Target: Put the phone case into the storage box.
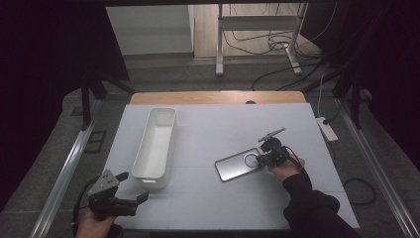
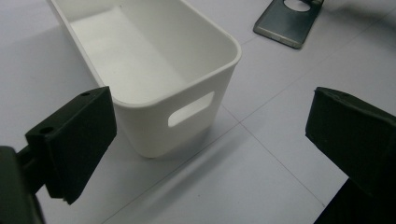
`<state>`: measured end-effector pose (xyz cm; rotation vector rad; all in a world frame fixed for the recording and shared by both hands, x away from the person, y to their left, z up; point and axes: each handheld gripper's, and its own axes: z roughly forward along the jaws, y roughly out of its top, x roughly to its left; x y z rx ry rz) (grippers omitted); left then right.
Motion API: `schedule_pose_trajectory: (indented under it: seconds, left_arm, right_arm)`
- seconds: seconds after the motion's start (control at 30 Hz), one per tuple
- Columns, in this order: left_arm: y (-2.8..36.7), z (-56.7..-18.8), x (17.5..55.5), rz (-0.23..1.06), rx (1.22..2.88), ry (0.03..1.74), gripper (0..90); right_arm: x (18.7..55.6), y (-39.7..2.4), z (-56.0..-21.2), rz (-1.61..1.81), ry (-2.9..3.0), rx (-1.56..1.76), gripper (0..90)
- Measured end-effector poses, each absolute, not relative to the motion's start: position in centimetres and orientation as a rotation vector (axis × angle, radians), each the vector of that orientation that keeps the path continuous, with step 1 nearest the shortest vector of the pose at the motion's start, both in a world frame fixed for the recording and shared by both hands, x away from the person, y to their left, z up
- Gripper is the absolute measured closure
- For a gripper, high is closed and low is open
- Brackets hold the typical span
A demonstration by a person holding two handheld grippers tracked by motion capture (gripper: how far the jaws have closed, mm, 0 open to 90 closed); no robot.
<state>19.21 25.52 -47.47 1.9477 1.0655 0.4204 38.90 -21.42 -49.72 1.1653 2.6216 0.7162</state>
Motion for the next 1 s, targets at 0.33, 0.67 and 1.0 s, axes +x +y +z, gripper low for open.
schedule_pose_trajectory:
  seconds: [0.33,0.67,1.0]
  left_arm:
    - [25.5,-47.5,19.3,0.424,1.956,1.062,2.8]
    - [25.5,-47.5,19.2,0.425,1.954,1.062,2.8]
    - [25.5,-47.5,19.3,0.424,1.953,1.065,2.8]
  right_arm:
    - [36.1,-15.6,-49.5,0.821,2.755,0.955,89.8]
    - [34.8,-13.1,-50.4,0.795,2.835,0.867,89.9]
    - [34.2,-15.3,-50.2,0.781,2.842,0.924,89.9]
